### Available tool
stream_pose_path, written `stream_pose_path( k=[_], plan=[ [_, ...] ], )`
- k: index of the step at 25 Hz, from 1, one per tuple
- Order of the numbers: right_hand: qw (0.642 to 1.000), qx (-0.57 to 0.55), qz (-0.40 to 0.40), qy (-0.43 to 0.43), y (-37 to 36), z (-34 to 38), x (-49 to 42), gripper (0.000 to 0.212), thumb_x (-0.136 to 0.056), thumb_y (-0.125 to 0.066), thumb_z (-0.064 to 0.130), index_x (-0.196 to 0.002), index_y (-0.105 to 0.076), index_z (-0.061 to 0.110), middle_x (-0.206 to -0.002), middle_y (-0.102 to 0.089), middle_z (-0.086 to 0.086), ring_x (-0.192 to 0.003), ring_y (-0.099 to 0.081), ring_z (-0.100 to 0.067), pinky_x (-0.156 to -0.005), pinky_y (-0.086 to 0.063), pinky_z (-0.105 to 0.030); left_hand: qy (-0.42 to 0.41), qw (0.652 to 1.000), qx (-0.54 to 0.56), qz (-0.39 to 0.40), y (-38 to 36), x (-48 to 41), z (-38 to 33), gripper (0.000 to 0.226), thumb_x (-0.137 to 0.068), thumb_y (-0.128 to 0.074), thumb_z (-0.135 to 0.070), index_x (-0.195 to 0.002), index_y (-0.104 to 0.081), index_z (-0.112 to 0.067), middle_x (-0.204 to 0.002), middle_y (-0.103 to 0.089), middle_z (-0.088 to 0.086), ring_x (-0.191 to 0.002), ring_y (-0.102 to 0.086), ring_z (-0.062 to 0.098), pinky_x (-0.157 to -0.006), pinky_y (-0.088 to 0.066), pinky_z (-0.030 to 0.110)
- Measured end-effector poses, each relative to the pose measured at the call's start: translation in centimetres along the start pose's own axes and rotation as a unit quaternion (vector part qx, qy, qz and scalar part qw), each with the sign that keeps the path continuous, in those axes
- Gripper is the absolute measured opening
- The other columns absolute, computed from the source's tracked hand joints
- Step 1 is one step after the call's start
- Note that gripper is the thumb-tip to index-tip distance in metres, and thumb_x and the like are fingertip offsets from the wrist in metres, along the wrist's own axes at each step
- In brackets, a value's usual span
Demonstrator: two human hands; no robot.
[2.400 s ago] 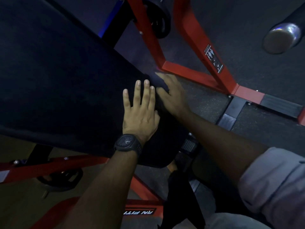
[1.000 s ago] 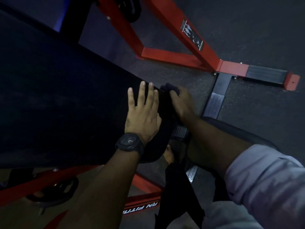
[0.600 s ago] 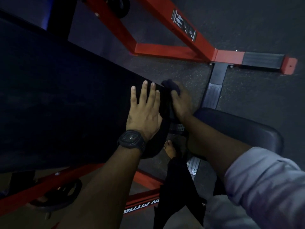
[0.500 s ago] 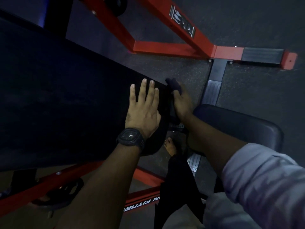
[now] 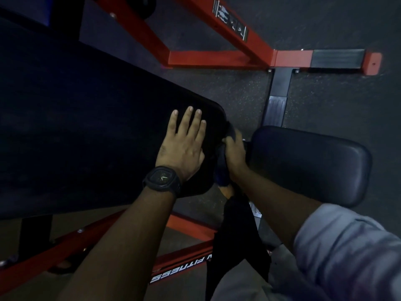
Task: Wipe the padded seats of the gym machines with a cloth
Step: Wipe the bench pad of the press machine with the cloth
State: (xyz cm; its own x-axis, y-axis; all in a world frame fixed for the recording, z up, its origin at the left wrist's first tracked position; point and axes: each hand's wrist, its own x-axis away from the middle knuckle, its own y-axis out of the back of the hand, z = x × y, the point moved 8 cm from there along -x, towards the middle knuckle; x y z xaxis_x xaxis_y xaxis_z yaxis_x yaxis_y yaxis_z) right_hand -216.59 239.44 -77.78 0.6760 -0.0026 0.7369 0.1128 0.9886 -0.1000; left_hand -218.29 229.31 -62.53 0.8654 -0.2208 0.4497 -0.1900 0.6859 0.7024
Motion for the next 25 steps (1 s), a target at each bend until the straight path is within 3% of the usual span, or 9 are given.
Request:
stream_pose_path(
  k=[3,6,8,12,15,18,20,22,25],
  plan=[
    [1.0,-0.002,-0.017,-0.005,-0.2,0.0,-0.7,0.053,-0.098,-0.047,0.023,-0.15,-0.04,0.034,-0.124,-0.06,0.002,-0.112,-0.058,-0.021,-0.1,-0.046,-0.04,0.0,1.0,-0.01,-0.007,-0.4,0.3,-0.3,0.073,-0.102,-0.025,-0.046,-0.161,-0.006,-0.009,-0.169,0.001,0.017,-0.156,0.004,0.037,-0.122,0.006,0.06],
    [0.999,-0.01,0.041,-0.018,-1.1,-4.5,3.3,0.053,-0.087,-0.05,0.032,-0.139,-0.048,0.044,-0.12,-0.067,0.008,-0.11,-0.063,-0.018,-0.103,-0.049,-0.049,0.009,1.0,-0.001,-0.007,-0.2,0.5,-0.3,0.073,-0.101,-0.026,-0.047,-0.161,-0.008,-0.009,-0.169,0.0,0.017,-0.156,0.003,0.037,-0.122,0.005,0.06],
    [0.999,-0.026,0.004,-0.025,-0.6,-3.2,1.9,0.053,-0.092,-0.048,0.026,-0.144,-0.046,0.039,-0.116,-0.065,0.009,-0.111,-0.062,-0.018,-0.104,-0.048,-0.049,0.001,1.0,-0.01,-0.007,-0.4,0.8,-0.5,0.073,-0.101,-0.025,-0.046,-0.161,-0.007,-0.009,-0.169,0.0,0.017,-0.156,0.003,0.037,-0.123,0.004,0.06],
    [0.999,-0.021,-0.019,-0.025,-0.9,-4.2,3.0,0.063,-0.089,-0.049,0.03,-0.15,-0.038,0.036,-0.136,-0.058,0.003,-0.124,-0.055,-0.019,-0.109,-0.043,-0.044,-0.002,1.0,-0.018,-0.006,-0.6,1.4,-0.8,0.072,-0.101,-0.026,-0.044,-0.161,-0.01,-0.009,-0.169,-0.003,0.017,-0.156,0.0,0.036,-0.123,0.002,0.058],
    [0.995,-0.068,-0.013,-0.075,-1.2,-6.5,4.1,0.05,-0.089,-0.049,0.023,-0.139,-0.051,0.03,-0.119,-0.066,-0.001,-0.111,-0.063,-0.024,-0.102,-0.05,-0.051,-0.002,1.0,-0.015,0.0,-0.5,1.4,-0.7,0.072,-0.101,-0.022,-0.044,-0.161,-0.007,-0.008,-0.169,0.001,0.018,-0.156,0.003,0.036,-0.122,0.005,0.058],
    [0.987,-0.115,-0.026,-0.113,-1.5,-7.8,3.1,0.046,-0.093,-0.049,0.024,-0.138,-0.052,0.033,-0.115,-0.068,0.002,-0.105,-0.065,-0.019,-0.096,-0.053,-0.042,0.003,1.0,-0.026,0.001,-0.6,1.8,-0.8,0.072,-0.102,-0.023,-0.044,-0.161,-0.005,-0.008,-0.169,0.002,0.018,-0.157,0.002,0.034,-0.123,0.005,0.056],
    [0.986,-0.097,-0.016,-0.131,-1.8,-9.4,5.2,0.034,-0.094,-0.049,0.034,-0.127,-0.057,0.032,-0.113,-0.069,0.004,-0.096,-0.065,-0.013,-0.097,-0.052,-0.041,0.015,1.0,-0.021,-0.006,-0.5,2.6,-0.7,0.071,-0.102,-0.024,-0.043,-0.161,-0.007,-0.007,-0.169,-0.001,0.018,-0.157,0.0,0.033,-0.124,0.003,0.054],
    [0.979,-0.132,-0.029,-0.15,-2.1,-10.0,6.3,0.024,-0.097,-0.048,0.027,-0.117,-0.059,0.024,-0.112,-0.069,-0.004,-0.089,-0.065,-0.014,-0.095,-0.053,-0.042,0.019,1.0,-0.021,-0.003,-0.7,3.5,-0.6,0.071,-0.101,-0.024,-0.041,-0.161,-0.008,-0.007,-0.169,-0.002,0.018,-0.157,-0.002,0.031,-0.124,0.002,0.052],
    [0.977,-0.151,-0.048,-0.141,-2.0,-9.2,6.6,0.038,-0.086,-0.052,0.029,-0.123,-0.062,0.029,-0.11,-0.071,-0.004,-0.1,-0.069,-0.023,-0.095,-0.055,-0.044,0.027,0.999,-0.031,-0.007,-0.8,5.0,0.0,0.071,-0.101,-0.025,-0.04,-0.161,-0.009,-0.007,-0.169,-0.003,0.018,-0.157,-0.005,0.03,-0.125,0.0,0.049]
  ],
)
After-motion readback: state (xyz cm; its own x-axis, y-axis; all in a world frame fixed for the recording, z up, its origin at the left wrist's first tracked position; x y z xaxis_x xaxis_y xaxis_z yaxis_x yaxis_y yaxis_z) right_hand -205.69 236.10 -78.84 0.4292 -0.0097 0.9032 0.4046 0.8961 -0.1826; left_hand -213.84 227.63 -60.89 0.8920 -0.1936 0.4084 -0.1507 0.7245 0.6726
